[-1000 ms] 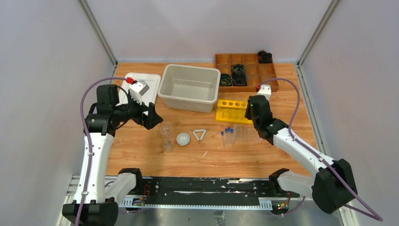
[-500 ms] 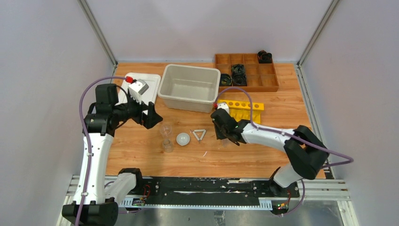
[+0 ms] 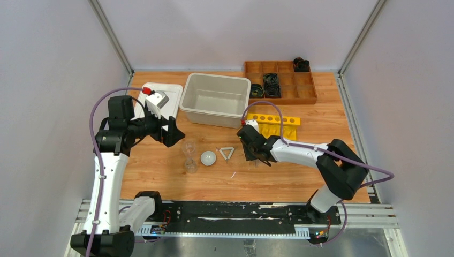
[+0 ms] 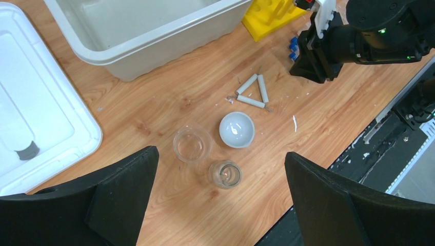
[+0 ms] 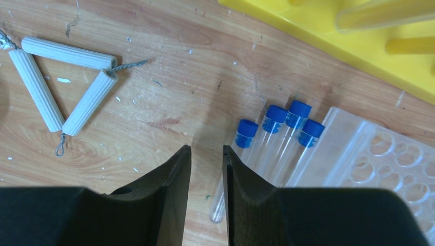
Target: Organize the chemistry lab equipment
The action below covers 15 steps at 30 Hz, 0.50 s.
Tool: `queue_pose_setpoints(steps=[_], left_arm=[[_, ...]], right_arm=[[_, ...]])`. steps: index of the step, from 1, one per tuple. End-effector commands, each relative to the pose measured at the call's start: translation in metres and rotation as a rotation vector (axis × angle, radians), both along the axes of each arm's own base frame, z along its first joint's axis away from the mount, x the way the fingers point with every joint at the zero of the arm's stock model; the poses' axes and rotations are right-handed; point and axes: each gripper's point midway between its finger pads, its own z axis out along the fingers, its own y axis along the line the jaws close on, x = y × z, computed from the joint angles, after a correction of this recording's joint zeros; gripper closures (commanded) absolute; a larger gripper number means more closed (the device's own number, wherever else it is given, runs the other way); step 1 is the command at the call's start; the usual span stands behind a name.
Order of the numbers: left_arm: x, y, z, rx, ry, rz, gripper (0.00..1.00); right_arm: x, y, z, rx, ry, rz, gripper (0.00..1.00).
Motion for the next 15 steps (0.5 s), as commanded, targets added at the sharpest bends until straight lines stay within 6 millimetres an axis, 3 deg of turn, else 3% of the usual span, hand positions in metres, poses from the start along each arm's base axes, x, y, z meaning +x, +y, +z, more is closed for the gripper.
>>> queue_pose_setpoints(steps=[1,5,15], left_arm=[[-0.001,-0.003,0.015,-0.009,-0.046,-0.018,0.0],[-0.001,-0.003,0.015,-0.009,-0.047,-0.019,0.0],[-0.002,-0.003,0.013,-0.007,-0.047,-0.018,0.0]], right_arm=[[0.007,0.0,0.031,0.001,-0.081,-0.008,0.66],[0.011,-0.006,0.034,-0.012,-0.1,-0.028,0.65],[0.009,-0.011,0.007,-0.06,-0.043,-0.042,0.66]])
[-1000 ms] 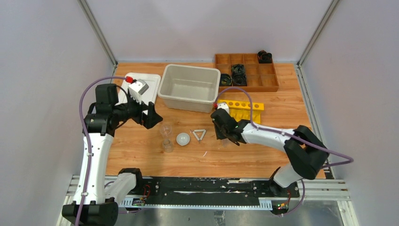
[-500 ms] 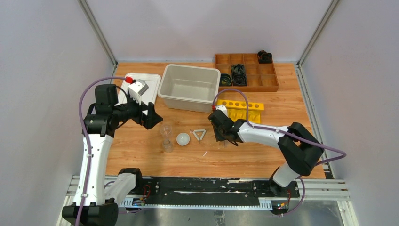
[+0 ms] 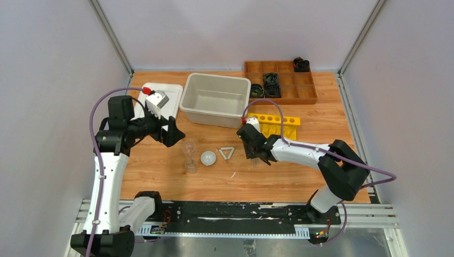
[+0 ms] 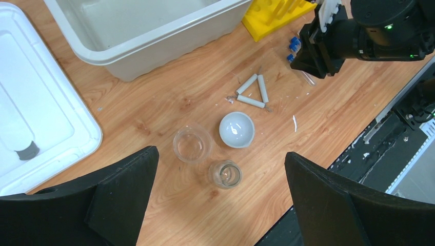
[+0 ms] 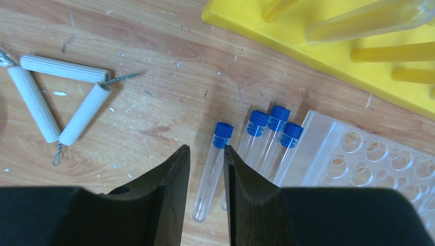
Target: Organize the chemistry lab equipment
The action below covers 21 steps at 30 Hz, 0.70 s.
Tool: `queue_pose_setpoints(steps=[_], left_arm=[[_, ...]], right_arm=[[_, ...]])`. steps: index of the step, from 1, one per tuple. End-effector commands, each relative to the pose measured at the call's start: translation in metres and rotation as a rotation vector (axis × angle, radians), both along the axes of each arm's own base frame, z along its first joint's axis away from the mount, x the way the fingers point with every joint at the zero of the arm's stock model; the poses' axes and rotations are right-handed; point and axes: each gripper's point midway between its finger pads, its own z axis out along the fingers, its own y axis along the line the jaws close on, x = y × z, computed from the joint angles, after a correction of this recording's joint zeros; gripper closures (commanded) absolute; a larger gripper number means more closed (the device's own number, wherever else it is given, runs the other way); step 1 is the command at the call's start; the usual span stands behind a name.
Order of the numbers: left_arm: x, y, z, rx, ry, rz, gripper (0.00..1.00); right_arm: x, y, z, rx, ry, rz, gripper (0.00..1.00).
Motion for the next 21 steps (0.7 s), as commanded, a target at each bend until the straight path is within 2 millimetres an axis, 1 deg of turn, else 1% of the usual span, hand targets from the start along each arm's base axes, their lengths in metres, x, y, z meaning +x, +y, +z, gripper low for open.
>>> queue_pose_setpoints(steps=[1,7,10,12,13,14,15,16,18,21], left_arm=[[-0.002,-0.003,0.013,-0.007,-0.047,-0.018,0.0],[-0.002,-0.003,0.012,-0.009,-0.04,-0.02,0.0],[-0.002,-0.003,0.013,-0.006,-0.046,-0.021,0.0],[-0.002,-0.003,0.014,-0.004,-0.051,-0.019,0.0],[-0.002,-0.003,0.015,-0.005,-0.053,-0.018,0.0],[-0.003,-0.003,0.015,-0.006,-0.054,-0.019,0.0],[-0.003,-0.003,0.015,-0.008,-0.053,-0.019,0.0],[-0.003,-0.003,0.016,-0.009,-0.053,-0.02,0.0],[-0.004,-0.004,0.015,-0.017,-0.047,-0.022,0.0],[-0.005,-0.007,0.016,-0.031,-0.039,-0.028,0.0]], right_arm=[[-0.001,-0.004,-0.01,-0.041,0.023,-0.014,0.66],[-0.007,0.001,-0.03,-0.041,0.081,-0.011,0.71],[-0.007,0.006,-0.032,-0.026,0.09,-0.003,0.74],[-0.006,0.01,-0.029,-0.017,0.091,0.005,0.79],[-0.005,0.012,-0.026,-0.011,0.089,0.01,0.83],[-0.004,0.014,-0.022,-0.002,0.084,0.014,0.91],[-0.003,0.016,-0.017,0.006,0.077,0.018,0.97],[-0.001,0.018,-0.01,0.016,0.07,0.019,1.0],[0.001,0.024,0.009,0.057,0.047,0.033,1.0],[0.005,0.04,0.053,0.172,-0.011,0.057,1.0]])
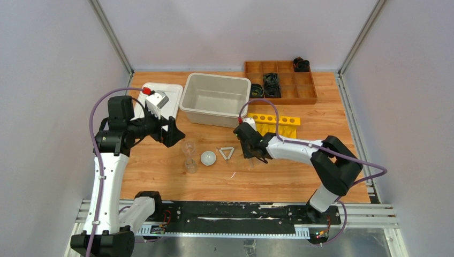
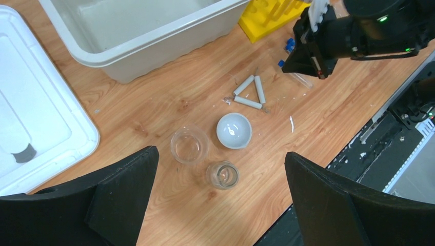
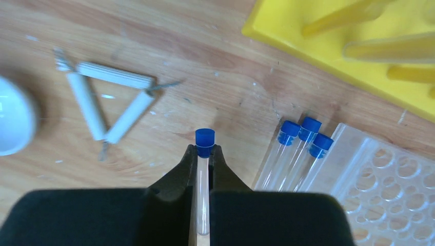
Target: Organize the chemistry lab equipment
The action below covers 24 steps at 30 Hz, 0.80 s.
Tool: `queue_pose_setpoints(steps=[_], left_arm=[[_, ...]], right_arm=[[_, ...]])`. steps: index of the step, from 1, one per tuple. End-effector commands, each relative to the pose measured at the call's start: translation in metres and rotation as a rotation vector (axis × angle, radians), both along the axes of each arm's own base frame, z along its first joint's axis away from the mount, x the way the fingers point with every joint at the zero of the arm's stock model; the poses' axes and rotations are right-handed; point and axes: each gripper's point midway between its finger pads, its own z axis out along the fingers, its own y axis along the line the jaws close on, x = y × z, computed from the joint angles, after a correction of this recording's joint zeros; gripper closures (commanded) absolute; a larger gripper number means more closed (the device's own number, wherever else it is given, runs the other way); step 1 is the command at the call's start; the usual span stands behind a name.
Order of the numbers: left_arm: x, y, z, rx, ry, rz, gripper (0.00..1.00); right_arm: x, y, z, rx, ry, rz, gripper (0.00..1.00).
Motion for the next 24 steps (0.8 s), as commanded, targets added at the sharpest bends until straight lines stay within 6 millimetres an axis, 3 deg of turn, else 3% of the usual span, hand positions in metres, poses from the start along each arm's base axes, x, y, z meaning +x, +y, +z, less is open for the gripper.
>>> queue_pose_setpoints(steps=[1,7,13,18,24], left_arm=[[-0.004,-0.006,0.015,-0.03,-0.035,-0.025,0.0],[-0.011,-0.015,0.018,-0.089,-0.004,-0.054,0.0],[-0.016,-0.022,0.02,-0.136,0.017,-0.074,0.0],[-0.019,-0.026,0.028,-0.172,0.028,-0.087,0.01],[-0.021,-0.031,0.027,-0.206,0.059,-0.104,0.09]], right_arm=[[0.006,0.027,0.079,0.194,-0.096,0.037,1.0],[0.008,0.074,0.204,0.557,-0.321,0.09,1.0],[0.002,0.126,0.292,0.825,-0.453,0.135,1.0],[-0.014,0.171,0.329,0.931,-0.501,0.192,1.0],[-0.026,0.203,0.348,1.002,-0.515,0.224,1.0]])
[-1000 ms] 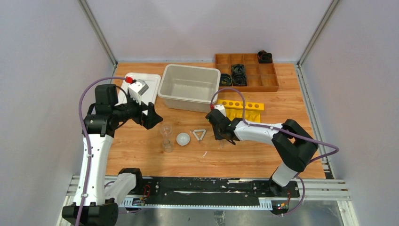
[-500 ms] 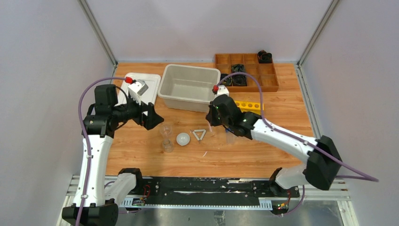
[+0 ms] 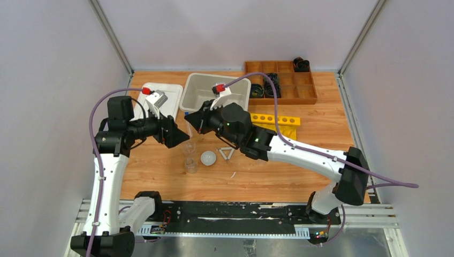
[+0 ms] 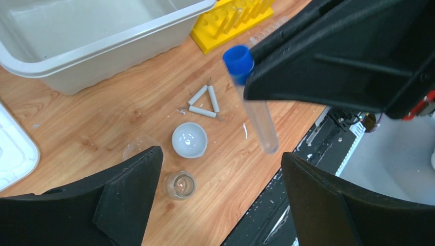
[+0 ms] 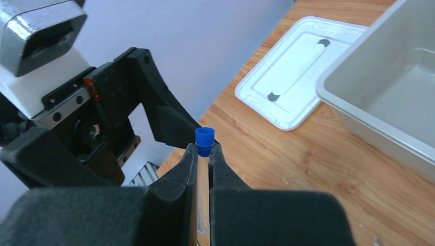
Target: Organize the chemistry lab equipment
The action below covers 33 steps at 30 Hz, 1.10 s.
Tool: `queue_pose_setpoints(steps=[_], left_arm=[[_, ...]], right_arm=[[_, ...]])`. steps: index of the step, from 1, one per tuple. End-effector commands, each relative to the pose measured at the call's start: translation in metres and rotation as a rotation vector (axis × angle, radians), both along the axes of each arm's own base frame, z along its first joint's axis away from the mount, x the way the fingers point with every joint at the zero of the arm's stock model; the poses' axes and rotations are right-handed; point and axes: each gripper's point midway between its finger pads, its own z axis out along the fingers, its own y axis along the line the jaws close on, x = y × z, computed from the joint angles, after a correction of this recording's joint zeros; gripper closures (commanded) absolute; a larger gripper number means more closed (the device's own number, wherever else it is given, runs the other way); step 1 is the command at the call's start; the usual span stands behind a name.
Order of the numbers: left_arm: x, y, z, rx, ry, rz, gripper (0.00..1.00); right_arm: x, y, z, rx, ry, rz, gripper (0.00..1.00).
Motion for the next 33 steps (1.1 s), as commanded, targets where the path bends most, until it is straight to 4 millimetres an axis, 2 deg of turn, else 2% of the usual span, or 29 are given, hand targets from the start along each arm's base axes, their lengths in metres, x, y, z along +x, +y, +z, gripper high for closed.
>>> queue_pose_setpoints(steps=[1,7,12,15,16,17,21,23,27,31,33], left_arm=[[-0.004,-0.008,0.013,-0.049,-0.012,-0.037,0.11],[-0.006,-0.011,0.015,-0.067,-0.01,-0.063,0.28],[-0.002,-0.01,0.011,-0.055,-0.008,-0.06,0.54],[0.0,-0.009,0.01,-0.046,-0.014,-0.059,0.73],[0.0,-0.008,0.01,-0.041,-0.018,-0.058,0.78],[0.001,-0.007,0.009,-0.034,-0.023,-0.056,0.81],[0.002,-0.003,0.007,0.011,-0.075,-0.053,0.87],[0.002,0.0,0.006,0.042,-0.112,-0.056,0.88],[0.002,0.003,0.002,0.08,-0.153,-0.063,0.89],[0.002,0.004,0.0,0.086,-0.157,-0.065,0.89],[0.002,0.004,0.0,0.087,-0.156,-0.064,0.89]], right_arm=[[-0.004,0.016,0.044,0.133,-0.048,-0.006,1.0],[-0.01,0.028,0.044,0.148,-0.044,0.017,1.0],[-0.012,0.027,0.04,0.142,-0.04,0.01,1.0],[-0.012,0.027,0.036,0.133,-0.036,0.01,1.0],[-0.011,0.028,0.034,0.128,-0.033,0.01,0.99],[-0.011,0.028,0.032,0.115,-0.025,0.01,0.94],[-0.006,0.023,0.023,0.02,0.011,0.005,0.62],[0.0,0.017,0.017,-0.052,0.047,0.007,0.51],[0.003,0.01,0.01,-0.158,0.09,0.061,0.48],[-0.002,0.019,0.007,-0.236,0.104,0.169,0.46],[-0.006,0.023,0.013,-0.253,0.095,0.22,0.46]])
